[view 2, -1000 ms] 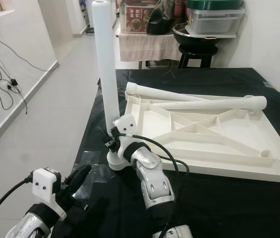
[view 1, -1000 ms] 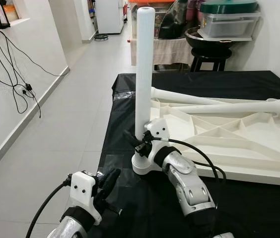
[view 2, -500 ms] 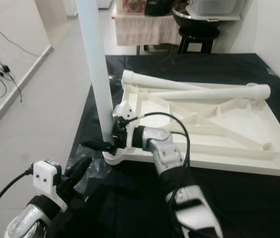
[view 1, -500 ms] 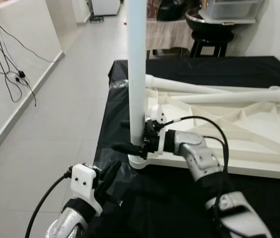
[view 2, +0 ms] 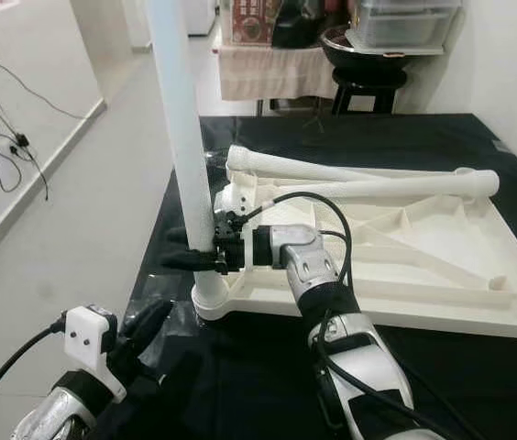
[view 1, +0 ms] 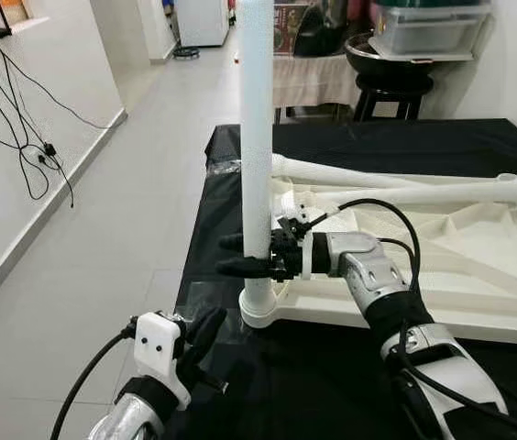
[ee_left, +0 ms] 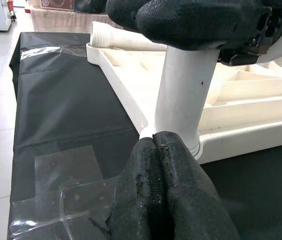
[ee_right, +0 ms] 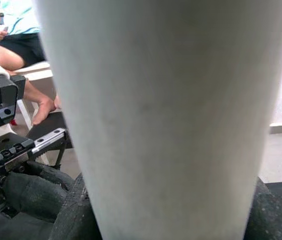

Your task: Building children table

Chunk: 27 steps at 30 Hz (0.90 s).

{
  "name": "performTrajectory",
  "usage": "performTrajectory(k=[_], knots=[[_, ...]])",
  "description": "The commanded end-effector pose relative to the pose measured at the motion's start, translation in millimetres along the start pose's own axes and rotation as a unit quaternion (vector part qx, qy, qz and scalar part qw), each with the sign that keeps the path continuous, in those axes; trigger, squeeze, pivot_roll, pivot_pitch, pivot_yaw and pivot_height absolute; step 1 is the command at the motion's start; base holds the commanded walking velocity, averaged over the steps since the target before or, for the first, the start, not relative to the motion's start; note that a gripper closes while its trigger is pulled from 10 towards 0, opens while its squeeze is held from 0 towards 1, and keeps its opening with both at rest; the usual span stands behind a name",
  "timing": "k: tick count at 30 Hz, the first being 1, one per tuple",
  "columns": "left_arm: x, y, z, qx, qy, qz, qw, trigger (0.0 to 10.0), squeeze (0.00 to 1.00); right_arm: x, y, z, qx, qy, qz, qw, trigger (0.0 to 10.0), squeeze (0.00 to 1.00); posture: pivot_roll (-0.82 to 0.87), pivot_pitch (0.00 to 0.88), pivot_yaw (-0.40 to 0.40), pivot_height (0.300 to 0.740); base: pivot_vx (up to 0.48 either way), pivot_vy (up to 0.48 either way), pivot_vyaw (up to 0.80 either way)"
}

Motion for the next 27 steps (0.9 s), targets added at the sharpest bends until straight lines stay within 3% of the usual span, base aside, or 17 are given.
performTrajectory(k=[1, 3, 4, 5, 6, 7, 8, 9, 12, 13, 15, 19, 20, 22, 23, 26, 27], knots=[[2.1, -4, -1.0, -0.003, 0.002, 0.007, 1.0, 10.0, 0.0, -1.0, -9, 1.1, -0.017, 0.002, 0.001, 1.0, 0.0, 0.0, 0.03, 0.039, 0.013, 0.74, 0.0, 0.0, 0.0], [2.6, -3, -1.1, -0.003, 0.002, 0.006, 1.0, 10.0, 0.0, 4.4, -19, -9.6, -0.013, -0.074, -0.002, 0.997, 0.0, 0.0, 0.02, 0.055, 0.003, 0.74, 0.0, 0.0, 0.0], [2.6, -3, -1.1, -0.003, 0.002, 0.006, 1.0, 10.0, 0.0, 4.4, -19, -9.6, -0.013, -0.074, -0.002, 0.997, 0.0, 0.0, 0.02, 0.055, 0.003, 0.74, 0.0, 0.0, 0.0], [3.6, -2, -0.2, -0.003, 0.003, 0.006, 1.0, 10.0, 0.0, 3.6, -26, -24.5, -0.012, -0.186, -0.021, 0.982, 0.0, 0.0, 0.01, 0.061, 0.005, 0.74, 0.0, 0.0, 0.0], [3.6, -2, -0.2, -0.003, 0.003, 0.006, 1.0, 10.0, 0.0, 3.6, -26, -24.5, -0.012, -0.186, -0.021, 0.982, 0.0, 0.0, 0.01, 0.061, 0.005, 0.74, 0.0, 0.0, 0.0], [4.3, -2, 0.6, -0.004, 0.003, 0.006, 1.0, 10.0, 0.0, 17.5, -41, -39.5, -0.063, -0.364, -0.064, 0.927, 0.0, 0.0, 0.0, 0.067, 0.01, 0.74, 0.0, 0.0, 0.0], [4.3, -2, 0.6, -0.004, 0.003, 0.006, 1.0, 10.0, 0.0, 17.5, -41, -39.5, -0.063, -0.364, -0.064, 0.927, 0.0, 0.0, 0.0, 0.067, 0.01, 0.74, 0.0, 0.0, 0.0], [4.5, -1, 1.0, -0.004, 0.003, 0.006, 1.0, 10.0, 0.0, 16.7, -60, -26.0, -0.066, -0.413, -0.062, 0.906, 0.0, 0.0, 0.0, 0.067, 0.01, 0.74, 0.0, 0.0, 0.0], [4.6, -2, 1.9, -0.004, 0.003, 0.006, 1.0, 10.0, 0.0, 9.7, -74, -11.6, -0.062, -0.423, -0.047, 0.903, 0.0, 0.0, 0.0, 0.073, 0.02, 0.74, 0.0, 0.0, 0.0], [4.5, -2, 2.4, -0.004, 0.003, 0.006, 1.0, 10.0, 0.0, 0.3, -82, 0.1, -0.055, -0.404, -0.034, 0.912, 0.0, 0.0, 0.0, 0.073, 0.02, 0.74, 0.0, 0.0, 0.0], [4.1, -2, 2.3, -0.003, 0.001, 0.007, 1.0, 10.0, 0.0, -2.7, -77, -3.1, -0.034, -0.389, -0.032, 0.92, 0.0, 0.0, 0.01, 0.058, 0.006, 0.74, 0.0, 0.0, 0.0], [3.3, -2, 2.6, -0.005, 0.004, 0.006, 1.0, 10.0, 0.0, 5.1, -67, -16.9, -0.025, -0.409, -0.04, 0.911, 0.0, 0.0, 0.01, 0.058, 0.008, 0.74, 0.0, 0.0, 0.0], [3.2, -2, 2.8, -0.006, 0.005, 0.006, 1.0, 10.0, 0.0, 4.0, -67, -15.6, -0.025, -0.403, -0.039, 0.914, 10.0, 0.0, 0.01, 0.058, 0.008, 0.74, 0.0, 0.0, 0.0], [3.0, -2, 2.8, -0.005, 0.006, 0.005, 1.0, 10.0, 0.0, 1.3, -64, -12.2, -0.029, -0.39, -0.042, 0.919, 10.0, 0.01, 0.0, 0.057, 0.007, 0.74, 0.0, 0.0, 0.0], [2.9, -2, 2.7, -0.005, 0.005, 0.005, 1.0, 10.0, 0.0, -1.9, -60, -9.5, -0.032, -0.373, -0.048, 0.926, 10.0, 1.0, 0.0, 0.057, 0.007, 0.74, 0.0, 0.0, 0.0], [2.7, -2, 2.6, -0.004, 0.004, 0.005, 1.0, 10.0, 0.0, -9.3, -50, -5.1, -0.036, -0.33, -0.062, 0.941, 10.0, 1.0, 0.0, 0.055, 0.011, 0.74, 0.0, 0.0, 0.0], [2.3, -2, 2.5, -0.004, 0.004, 0.005, 1.0, 10.0, 0.0, -16.1, -36, 1.7, -0.034, -0.277, -0.077, 0.957, 10.0, 1.0, 0.0, 0.053, 0.013, 0.74, 0.0, 0.0, 0.0]])
Point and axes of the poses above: a point about 5 cm out from each wrist's last joint towards the gripper, its own x axis pointing back from the gripper into the wrist, its own y axis along the axis of the wrist's last joint, z = x × y, the point moved 5 cm from there along -x, pointing out of the wrist towards the gripper, and after that the axes turned 12 degrees about -x, right-handed, at the moved point
